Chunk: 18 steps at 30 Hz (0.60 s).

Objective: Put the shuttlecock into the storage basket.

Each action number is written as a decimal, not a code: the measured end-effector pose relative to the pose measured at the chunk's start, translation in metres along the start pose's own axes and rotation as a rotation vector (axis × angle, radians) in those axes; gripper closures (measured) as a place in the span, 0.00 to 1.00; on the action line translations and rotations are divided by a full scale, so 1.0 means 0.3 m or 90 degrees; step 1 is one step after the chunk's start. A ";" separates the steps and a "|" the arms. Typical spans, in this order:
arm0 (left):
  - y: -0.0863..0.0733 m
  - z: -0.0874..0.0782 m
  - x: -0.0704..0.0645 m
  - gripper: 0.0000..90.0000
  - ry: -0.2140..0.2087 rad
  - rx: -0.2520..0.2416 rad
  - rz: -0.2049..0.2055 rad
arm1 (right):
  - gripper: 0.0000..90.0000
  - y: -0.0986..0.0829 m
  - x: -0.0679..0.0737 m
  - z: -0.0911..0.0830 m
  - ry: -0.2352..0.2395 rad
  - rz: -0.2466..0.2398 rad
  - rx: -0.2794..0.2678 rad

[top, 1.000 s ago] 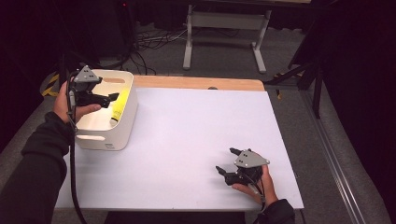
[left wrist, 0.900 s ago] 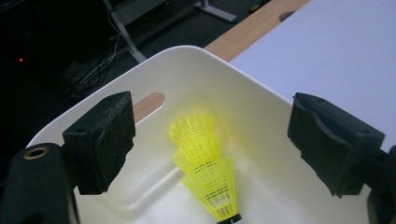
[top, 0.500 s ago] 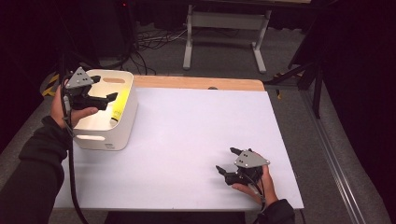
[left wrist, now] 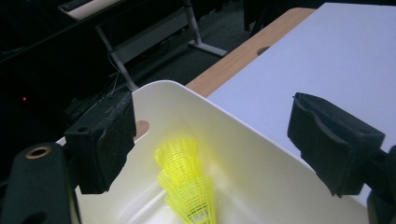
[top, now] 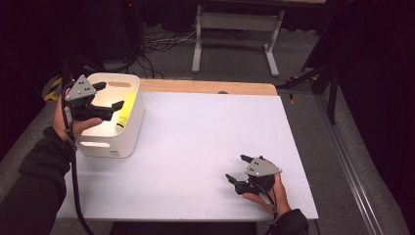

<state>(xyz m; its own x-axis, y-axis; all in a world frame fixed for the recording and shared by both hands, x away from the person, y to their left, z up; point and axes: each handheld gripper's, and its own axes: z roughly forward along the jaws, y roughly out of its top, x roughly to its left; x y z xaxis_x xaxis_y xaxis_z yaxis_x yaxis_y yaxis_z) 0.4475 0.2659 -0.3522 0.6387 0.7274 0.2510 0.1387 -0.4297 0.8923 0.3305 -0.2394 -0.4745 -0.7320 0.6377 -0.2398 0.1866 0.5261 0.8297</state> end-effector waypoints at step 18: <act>-0.005 -0.026 -0.059 0.18 -0.013 -0.037 0.006 | 0.22 0.001 -0.001 -0.001 0.000 0.000 -0.002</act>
<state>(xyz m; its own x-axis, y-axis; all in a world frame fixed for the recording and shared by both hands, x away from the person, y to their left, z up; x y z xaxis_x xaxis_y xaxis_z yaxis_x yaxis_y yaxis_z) 0.4302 0.2577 -0.3550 0.6554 0.7118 0.2525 0.0880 -0.4040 0.9105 0.3305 -0.2396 -0.4739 -0.7315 0.6382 -0.2400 0.1844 0.5241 0.8315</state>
